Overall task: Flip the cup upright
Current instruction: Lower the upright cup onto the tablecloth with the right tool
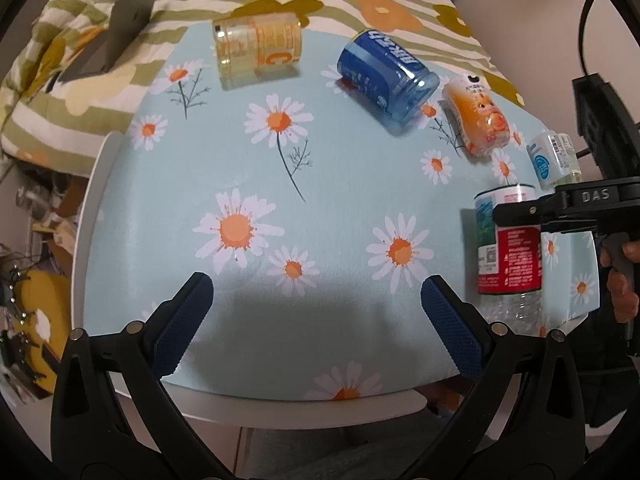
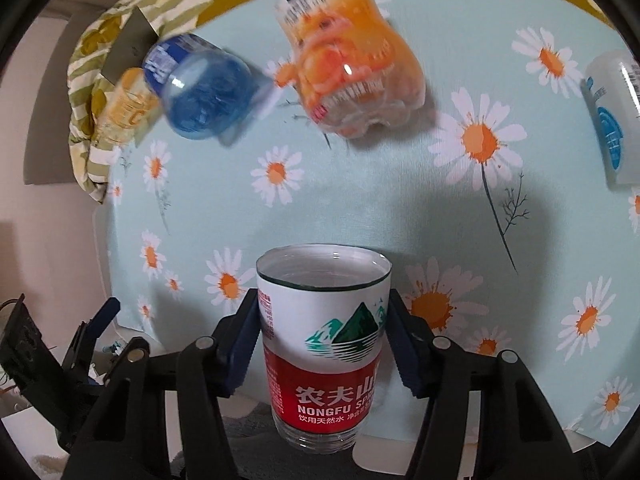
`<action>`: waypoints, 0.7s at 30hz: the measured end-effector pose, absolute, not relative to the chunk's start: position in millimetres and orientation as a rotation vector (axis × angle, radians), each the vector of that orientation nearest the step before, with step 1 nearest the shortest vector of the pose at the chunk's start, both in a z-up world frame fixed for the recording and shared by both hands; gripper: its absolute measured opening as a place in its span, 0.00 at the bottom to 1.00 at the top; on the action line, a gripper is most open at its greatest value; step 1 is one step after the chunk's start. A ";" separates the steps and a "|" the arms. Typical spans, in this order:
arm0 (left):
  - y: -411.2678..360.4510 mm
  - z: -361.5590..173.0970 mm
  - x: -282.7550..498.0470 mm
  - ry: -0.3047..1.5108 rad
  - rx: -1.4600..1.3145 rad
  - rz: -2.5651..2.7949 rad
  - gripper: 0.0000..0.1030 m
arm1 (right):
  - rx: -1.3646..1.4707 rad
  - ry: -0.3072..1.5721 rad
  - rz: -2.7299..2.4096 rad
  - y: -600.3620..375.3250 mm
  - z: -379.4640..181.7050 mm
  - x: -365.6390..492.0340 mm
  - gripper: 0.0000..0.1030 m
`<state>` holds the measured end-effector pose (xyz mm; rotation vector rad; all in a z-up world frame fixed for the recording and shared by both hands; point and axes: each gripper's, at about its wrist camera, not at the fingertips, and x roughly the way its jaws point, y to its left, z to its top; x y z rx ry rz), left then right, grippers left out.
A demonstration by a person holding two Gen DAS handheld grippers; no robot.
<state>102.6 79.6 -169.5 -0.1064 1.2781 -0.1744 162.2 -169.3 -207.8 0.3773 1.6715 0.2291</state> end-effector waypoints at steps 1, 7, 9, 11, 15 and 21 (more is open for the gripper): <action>79.5 -167.1 102.5 1.273 -0.103 -0.175 1.00 | 0.378 1.653 0.230 -170.5 -201.3 161.5 0.54; 74.9 -146.4 102.7 1.221 -0.060 -0.177 1.00 | 0.386 1.434 0.239 -175.7 -145.4 152.5 0.54; 73.3 -140.7 103.3 1.199 -0.047 -0.173 1.00 | 0.360 1.298 0.227 -176.2 -122.4 142.7 0.54; 72.6 -137.2 104.4 1.183 -0.037 -0.169 1.00 | 0.328 1.137 0.199 -174.2 -103.3 127.3 0.54; 69.6 -131.2 103.5 1.156 -0.018 -0.162 1.00 | 0.286 0.905 0.122 -166.5 -93.0 95.7 0.54; 65.2 -132.6 93.8 1.137 0.015 -0.165 1.00 | 0.186 0.718 0.073 -159.0 -107.2 76.1 0.54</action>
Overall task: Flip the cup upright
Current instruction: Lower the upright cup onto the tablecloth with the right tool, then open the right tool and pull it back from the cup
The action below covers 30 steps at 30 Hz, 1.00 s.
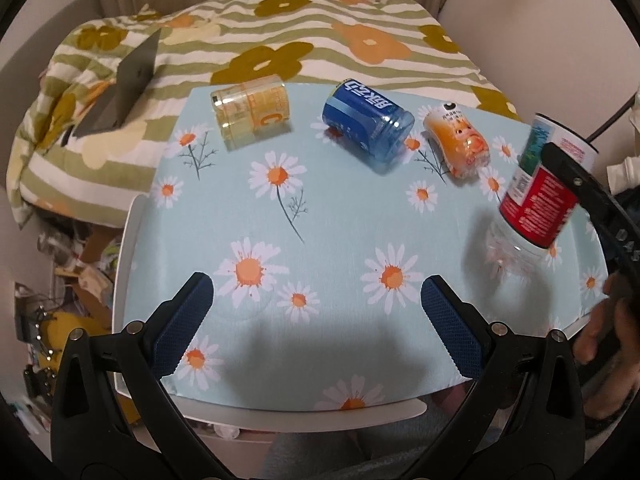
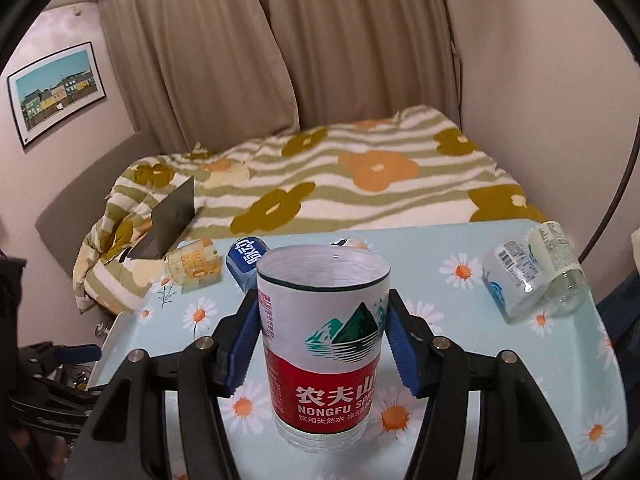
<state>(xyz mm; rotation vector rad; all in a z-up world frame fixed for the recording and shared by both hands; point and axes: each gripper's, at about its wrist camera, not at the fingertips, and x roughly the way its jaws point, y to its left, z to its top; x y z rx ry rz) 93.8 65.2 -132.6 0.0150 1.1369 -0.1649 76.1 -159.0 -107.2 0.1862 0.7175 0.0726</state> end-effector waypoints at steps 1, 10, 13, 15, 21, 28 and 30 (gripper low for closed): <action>65.0 -133.3 92.6 1.135 0.018 -0.163 1.00 | 0.184 0.703 0.071 -158.2 -112.0 76.3 0.54; 68.8 -141.2 83.4 1.104 0.039 -0.133 1.00 | 0.161 0.632 0.060 -151.0 -141.6 66.2 0.54; 69.5 -143.9 82.2 1.098 0.033 -0.137 1.00 | 0.167 0.650 0.061 -152.7 -150.3 59.5 0.54; 68.5 -144.6 81.8 1.095 0.034 -0.144 1.00 | 0.168 0.646 0.058 -151.8 -151.9 55.6 0.54; 63.4 -144.8 78.9 1.086 0.054 -0.169 1.00 | 0.122 0.649 0.066 -146.3 -149.1 38.3 0.54; 65.0 -146.9 75.2 1.090 0.056 -0.174 1.00 | 0.066 0.656 0.065 -137.0 -148.7 19.3 0.54; 64.9 -146.9 75.1 1.089 0.057 -0.175 1.00 | 0.059 0.656 0.062 -135.0 -149.4 18.0 0.55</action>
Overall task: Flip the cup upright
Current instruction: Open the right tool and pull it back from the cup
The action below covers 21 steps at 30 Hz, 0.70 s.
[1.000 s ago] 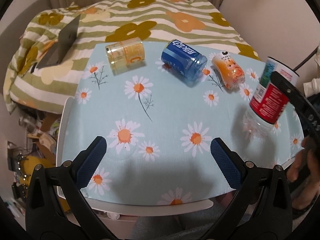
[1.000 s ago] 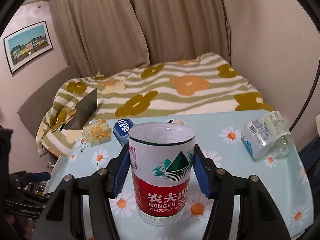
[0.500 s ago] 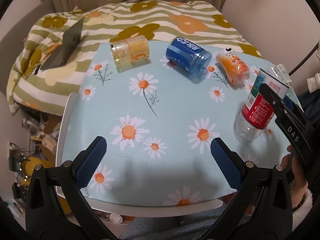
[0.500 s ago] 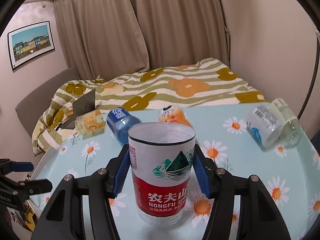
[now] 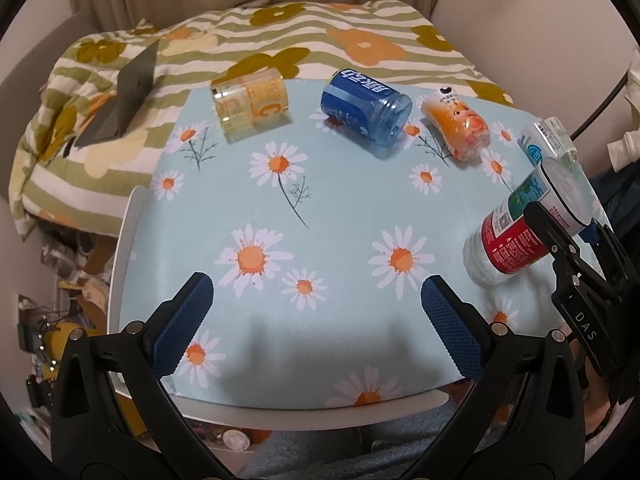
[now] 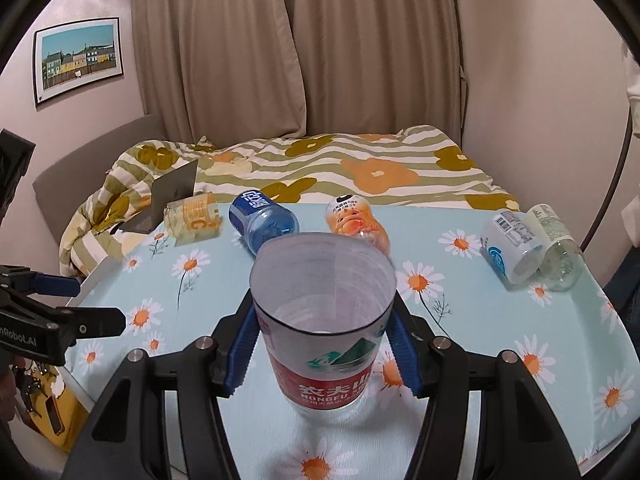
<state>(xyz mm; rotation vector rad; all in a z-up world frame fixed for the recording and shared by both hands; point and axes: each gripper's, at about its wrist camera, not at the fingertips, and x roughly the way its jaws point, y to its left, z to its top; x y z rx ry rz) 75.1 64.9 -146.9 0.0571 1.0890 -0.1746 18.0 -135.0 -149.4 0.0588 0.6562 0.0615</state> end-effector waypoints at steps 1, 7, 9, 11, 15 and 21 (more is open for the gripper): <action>64.9 -146.9 75.1 1.089 0.058 -0.175 1.00 | 0.057 0.656 0.059 -134.5 -149.6 17.4 0.55; 66.6 -147.7 72.9 1.086 0.058 -0.182 1.00 | 0.051 0.655 0.040 -130.2 -150.6 14.9 0.55; 67.3 -148.4 71.4 1.085 0.062 -0.186 1.00 | 0.053 0.660 0.040 -129.7 -150.8 15.3 0.56; 67.4 -148.2 69.8 1.084 0.065 -0.191 1.00 | 0.063 0.673 0.044 -129.1 -152.3 15.8 0.64; 67.2 -147.0 67.5 1.077 0.068 -0.194 1.00 | 0.072 0.665 0.028 -128.7 -153.3 13.9 0.92; 65.6 -135.6 60.6 1.053 0.065 -0.186 1.00 | 0.072 0.651 0.029 -132.2 -141.2 7.9 0.98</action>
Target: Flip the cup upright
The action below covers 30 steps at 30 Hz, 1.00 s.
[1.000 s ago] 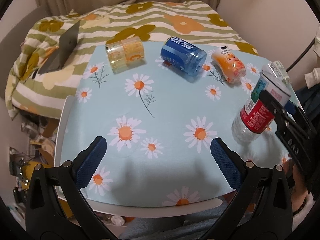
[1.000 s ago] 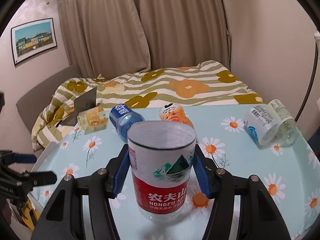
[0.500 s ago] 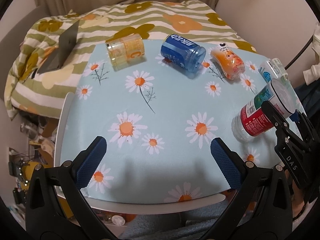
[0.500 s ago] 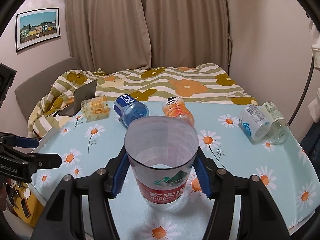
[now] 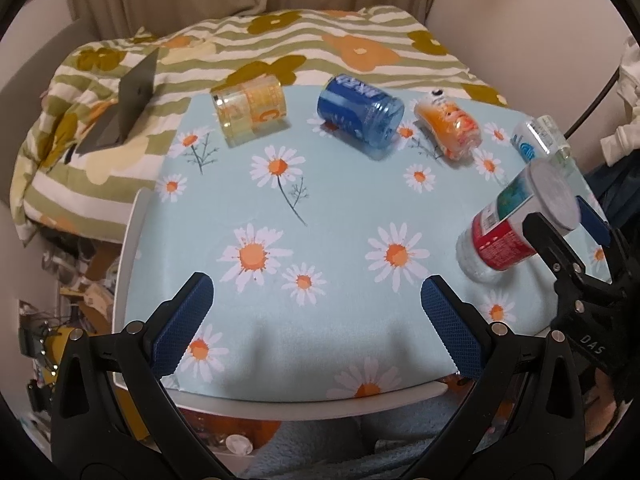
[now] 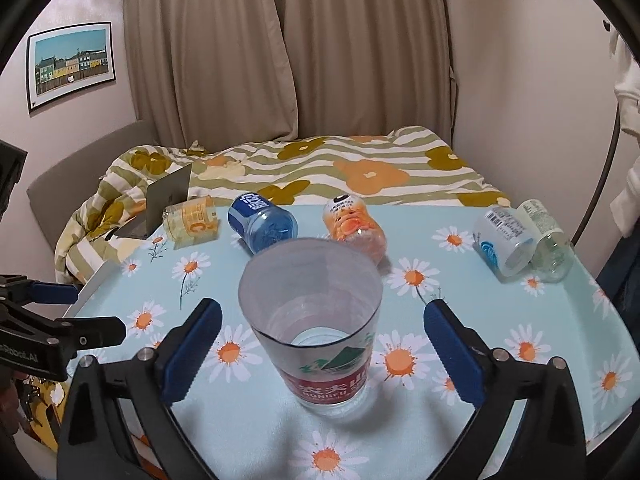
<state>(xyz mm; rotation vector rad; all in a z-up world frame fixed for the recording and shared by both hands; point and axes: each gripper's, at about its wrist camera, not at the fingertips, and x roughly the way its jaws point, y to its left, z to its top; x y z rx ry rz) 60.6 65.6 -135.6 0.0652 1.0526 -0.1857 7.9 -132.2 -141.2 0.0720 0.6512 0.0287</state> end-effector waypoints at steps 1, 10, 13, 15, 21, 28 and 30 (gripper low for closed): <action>64.4 -129.7 58.5 1.045 0.064 -0.186 1.00 | 0.072 0.657 0.033 -133.8 -136.7 7.3 0.98; 44.8 -62.2 18.4 0.961 0.047 -0.166 1.00 | 0.081 0.725 0.020 -164.8 -59.7 -20.5 0.98; 38.0 -44.9 1.4 0.951 0.015 -0.160 1.00 | 0.082 0.783 0.016 -177.1 -41.1 -33.0 0.98; 31.4 -34.8 -9.8 0.943 0.011 -0.157 1.00 | 0.083 0.817 0.003 -185.0 -31.9 -40.7 0.98; 12.4 -20.2 -37.4 0.911 0.043 -0.134 1.00 | 0.095 0.889 -0.044 -206.7 -19.1 -62.0 0.98; 5.6 -18.9 -48.5 0.885 0.057 -0.115 1.00 | 0.093 0.913 -0.058 -215.3 -26.8 -72.8 0.98; 5.7 -18.1 -50.0 0.883 0.059 -0.113 1.00 | 0.099 0.919 -0.058 -216.8 -28.6 -75.3 0.98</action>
